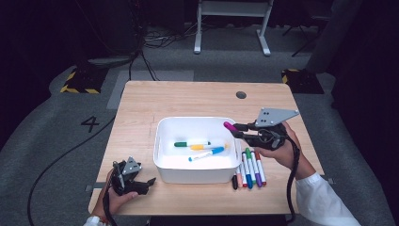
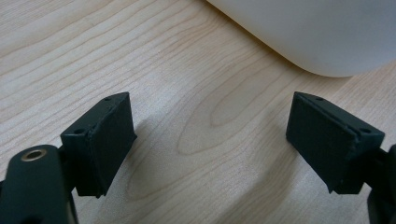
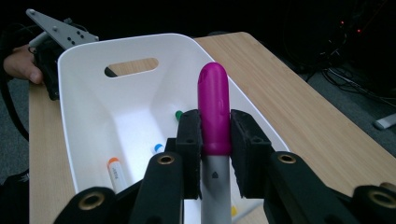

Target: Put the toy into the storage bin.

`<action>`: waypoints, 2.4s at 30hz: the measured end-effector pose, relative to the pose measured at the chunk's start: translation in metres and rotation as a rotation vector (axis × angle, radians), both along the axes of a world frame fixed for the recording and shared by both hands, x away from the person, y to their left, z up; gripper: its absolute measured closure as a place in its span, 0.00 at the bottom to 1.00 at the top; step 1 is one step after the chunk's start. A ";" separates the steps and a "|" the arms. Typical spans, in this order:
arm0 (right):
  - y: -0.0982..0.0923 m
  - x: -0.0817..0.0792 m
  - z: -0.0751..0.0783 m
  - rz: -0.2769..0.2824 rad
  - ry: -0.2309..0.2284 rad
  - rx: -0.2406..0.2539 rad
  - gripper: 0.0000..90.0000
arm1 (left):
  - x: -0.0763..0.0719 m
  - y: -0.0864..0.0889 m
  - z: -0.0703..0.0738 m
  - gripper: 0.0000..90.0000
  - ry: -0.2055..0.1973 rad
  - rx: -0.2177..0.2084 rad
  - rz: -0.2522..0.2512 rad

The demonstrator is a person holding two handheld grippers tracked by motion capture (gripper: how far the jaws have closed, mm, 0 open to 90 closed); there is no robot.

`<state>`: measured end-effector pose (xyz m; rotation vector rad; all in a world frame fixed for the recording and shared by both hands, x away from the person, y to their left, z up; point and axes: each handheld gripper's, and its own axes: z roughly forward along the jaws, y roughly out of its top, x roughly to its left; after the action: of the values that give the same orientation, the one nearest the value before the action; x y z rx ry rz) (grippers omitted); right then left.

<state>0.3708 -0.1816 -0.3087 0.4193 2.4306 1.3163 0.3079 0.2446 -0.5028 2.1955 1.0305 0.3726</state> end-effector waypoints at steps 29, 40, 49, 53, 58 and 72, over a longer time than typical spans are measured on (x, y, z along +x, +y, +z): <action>0.098 0.005 -0.038 0.182 0.116 -0.246 0.83 | 0.000 0.000 0.000 0.17 0.000 -0.002 0.002; 0.122 -0.001 -0.056 0.228 0.178 -0.365 0.83 | 0.000 0.000 0.000 0.17 0.000 -0.002 0.002; 0.124 -0.003 -0.057 0.224 0.176 -0.377 0.77 | 0.000 0.000 0.000 0.17 0.000 -0.002 0.002; 0.119 -0.004 -0.052 0.202 0.169 -0.350 0.73 | 0.000 0.000 0.000 0.17 0.001 -0.002 0.003; 0.108 -0.004 -0.043 0.182 0.144 -0.298 0.69 | 0.000 0.000 0.000 0.17 0.000 -0.002 0.002; 0.041 -0.011 -0.018 0.035 0.034 -0.143 0.56 | 0.000 0.000 0.000 0.17 0.001 -0.001 0.002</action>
<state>0.3601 -0.1406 -0.3262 0.3652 2.5507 1.1480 0.3078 0.2444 -0.5029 2.1935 1.0334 0.3722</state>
